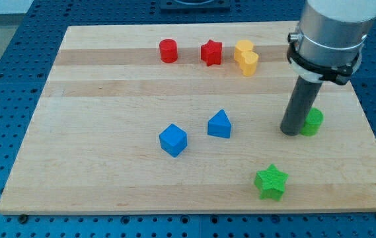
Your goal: Move your arm towards bottom center
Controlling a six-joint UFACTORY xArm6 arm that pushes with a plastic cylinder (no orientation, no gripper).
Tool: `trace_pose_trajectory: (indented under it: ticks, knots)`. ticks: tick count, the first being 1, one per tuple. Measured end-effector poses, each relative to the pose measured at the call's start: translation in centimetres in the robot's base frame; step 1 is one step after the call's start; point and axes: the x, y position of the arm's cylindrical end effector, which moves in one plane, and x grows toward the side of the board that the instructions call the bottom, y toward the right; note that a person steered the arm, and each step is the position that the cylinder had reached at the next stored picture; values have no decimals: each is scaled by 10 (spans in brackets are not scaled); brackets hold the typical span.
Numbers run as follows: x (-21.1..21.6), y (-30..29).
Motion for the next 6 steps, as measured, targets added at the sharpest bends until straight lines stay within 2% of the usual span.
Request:
trace_pose_trajectory:
  ticks: [3,4,6]
  knots:
    - [1,-74]
    - [19,-76]
    - [62,-125]
